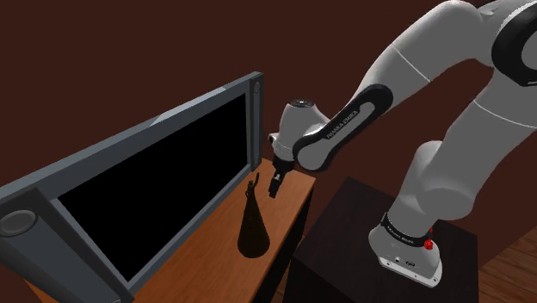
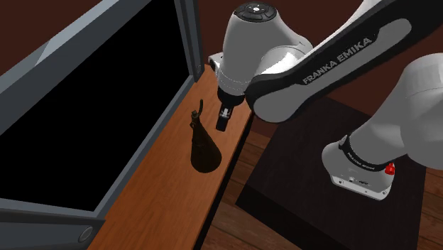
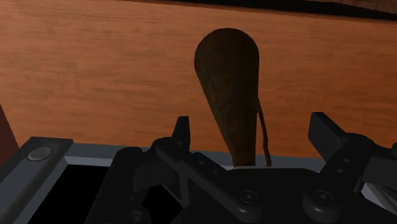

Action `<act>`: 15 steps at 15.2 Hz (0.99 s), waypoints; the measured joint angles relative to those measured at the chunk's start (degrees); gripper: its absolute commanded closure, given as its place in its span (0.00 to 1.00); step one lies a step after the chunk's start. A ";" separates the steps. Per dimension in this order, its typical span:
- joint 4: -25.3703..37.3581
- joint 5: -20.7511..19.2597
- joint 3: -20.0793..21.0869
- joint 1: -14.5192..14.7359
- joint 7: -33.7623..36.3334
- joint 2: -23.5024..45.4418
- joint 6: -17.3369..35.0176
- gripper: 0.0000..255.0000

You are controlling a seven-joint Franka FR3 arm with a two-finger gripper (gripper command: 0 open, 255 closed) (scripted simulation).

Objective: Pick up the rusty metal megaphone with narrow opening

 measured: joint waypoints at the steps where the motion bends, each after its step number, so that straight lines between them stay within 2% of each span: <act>1: 1.12 0.57 0.18 0.34 -0.31 3.14 2.51 0.00; 6: 5.19 5.29 2.02 1.90 -3.29 16.34 13.81 0.00; 8: 7.18 6.42 2.83 1.51 -4.56 20.32 16.34 0.00; 15: 9.05 6.92 3.79 0.98 -5.56 27.70 22.11 0.00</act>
